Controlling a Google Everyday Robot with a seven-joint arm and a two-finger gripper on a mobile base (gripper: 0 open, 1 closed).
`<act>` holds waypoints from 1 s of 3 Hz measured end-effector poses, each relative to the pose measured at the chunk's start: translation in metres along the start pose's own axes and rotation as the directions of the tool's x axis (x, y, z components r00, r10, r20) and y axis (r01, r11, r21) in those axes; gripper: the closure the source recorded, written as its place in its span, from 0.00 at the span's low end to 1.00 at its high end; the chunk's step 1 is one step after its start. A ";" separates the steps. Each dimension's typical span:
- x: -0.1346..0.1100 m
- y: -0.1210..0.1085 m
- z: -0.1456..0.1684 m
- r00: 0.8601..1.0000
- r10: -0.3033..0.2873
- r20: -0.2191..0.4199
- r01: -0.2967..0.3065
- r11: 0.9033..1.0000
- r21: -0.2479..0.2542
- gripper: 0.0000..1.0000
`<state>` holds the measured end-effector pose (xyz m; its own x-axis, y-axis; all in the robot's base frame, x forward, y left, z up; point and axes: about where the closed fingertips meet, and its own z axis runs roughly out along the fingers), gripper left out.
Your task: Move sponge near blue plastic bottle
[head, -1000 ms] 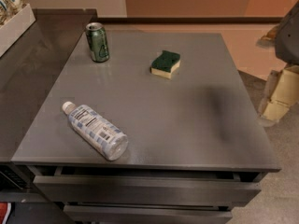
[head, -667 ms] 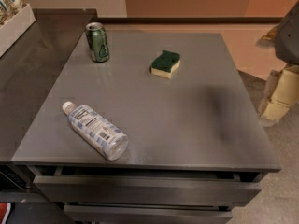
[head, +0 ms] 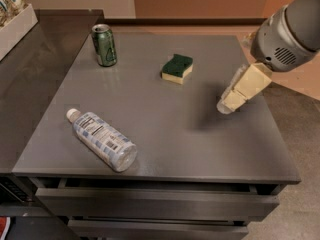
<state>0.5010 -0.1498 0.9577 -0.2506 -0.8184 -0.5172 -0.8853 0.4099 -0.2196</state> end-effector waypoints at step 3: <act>-0.024 -0.058 0.096 0.981 0.097 0.166 -0.096 0.995 -0.013 0.00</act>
Offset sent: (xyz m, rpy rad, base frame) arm 0.1093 0.0385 -0.0639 0.2048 -0.0256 -0.0408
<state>0.5962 -0.1154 0.9035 -0.2666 -0.6967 -0.6659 -0.8624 0.4810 -0.1580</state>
